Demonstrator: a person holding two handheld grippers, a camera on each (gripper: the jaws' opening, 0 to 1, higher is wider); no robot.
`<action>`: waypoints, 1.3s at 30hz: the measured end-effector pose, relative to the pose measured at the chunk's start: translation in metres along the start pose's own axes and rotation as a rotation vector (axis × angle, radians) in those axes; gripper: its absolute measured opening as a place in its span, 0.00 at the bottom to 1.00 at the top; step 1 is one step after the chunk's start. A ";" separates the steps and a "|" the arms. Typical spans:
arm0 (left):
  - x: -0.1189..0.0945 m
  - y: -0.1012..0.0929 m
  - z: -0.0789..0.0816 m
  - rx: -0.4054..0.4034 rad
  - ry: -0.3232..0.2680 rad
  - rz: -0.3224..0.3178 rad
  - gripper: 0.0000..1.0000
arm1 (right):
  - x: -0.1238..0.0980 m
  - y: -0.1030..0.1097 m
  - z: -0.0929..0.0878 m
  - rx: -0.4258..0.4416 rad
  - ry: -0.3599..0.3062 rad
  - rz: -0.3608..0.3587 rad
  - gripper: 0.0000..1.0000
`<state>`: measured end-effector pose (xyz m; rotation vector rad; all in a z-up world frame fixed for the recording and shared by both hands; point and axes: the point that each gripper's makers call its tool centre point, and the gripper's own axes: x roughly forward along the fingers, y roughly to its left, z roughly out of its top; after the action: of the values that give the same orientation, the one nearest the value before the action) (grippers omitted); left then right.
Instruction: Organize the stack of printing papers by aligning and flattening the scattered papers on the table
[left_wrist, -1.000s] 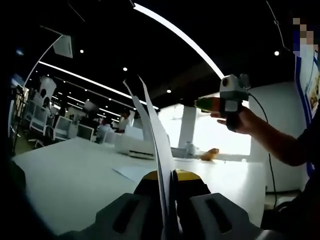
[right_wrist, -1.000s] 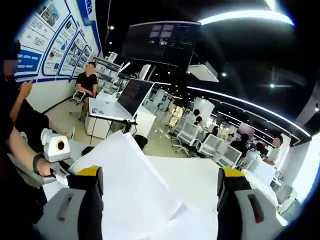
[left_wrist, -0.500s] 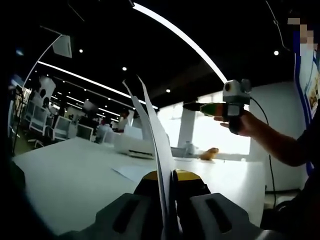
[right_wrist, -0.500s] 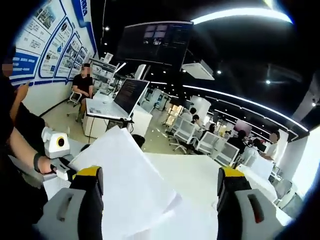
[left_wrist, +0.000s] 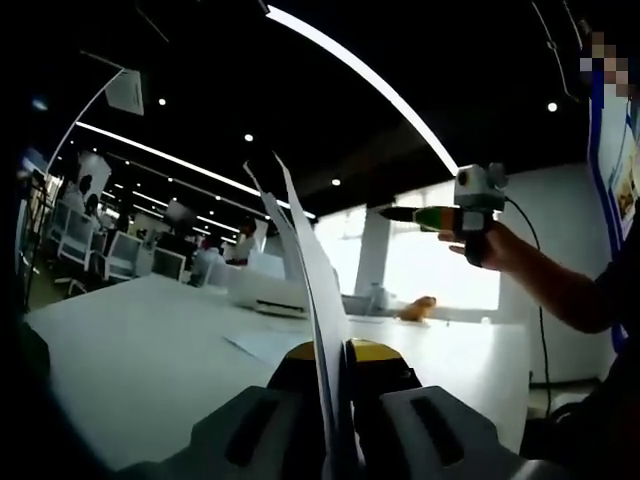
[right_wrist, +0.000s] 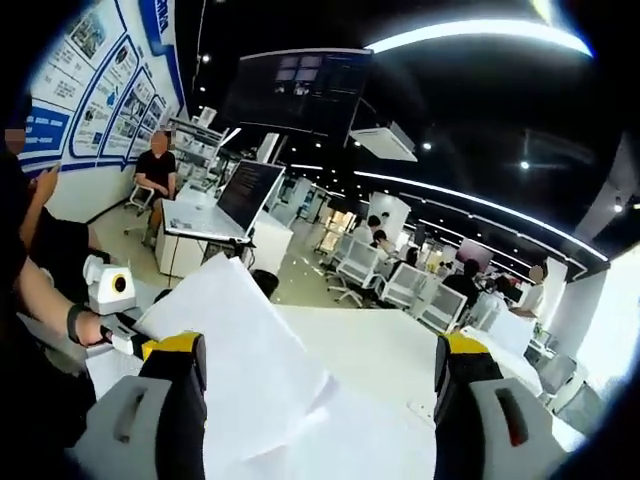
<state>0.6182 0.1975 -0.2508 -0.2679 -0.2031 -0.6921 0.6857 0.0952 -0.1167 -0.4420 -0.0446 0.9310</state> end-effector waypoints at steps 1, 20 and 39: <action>0.000 0.000 0.000 0.000 0.000 0.000 0.07 | -0.002 0.000 -0.001 -0.001 0.000 -0.004 0.90; -0.004 0.002 0.005 -0.002 -0.032 0.016 0.08 | -0.015 -0.009 -0.010 0.031 -0.006 -0.039 0.90; -0.004 0.001 0.007 -0.005 -0.044 0.003 0.07 | -0.036 -0.010 -0.011 0.039 -0.001 -0.071 0.90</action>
<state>0.6153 0.2025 -0.2455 -0.2886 -0.2425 -0.6840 0.6741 0.0577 -0.1178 -0.4012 -0.0427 0.8607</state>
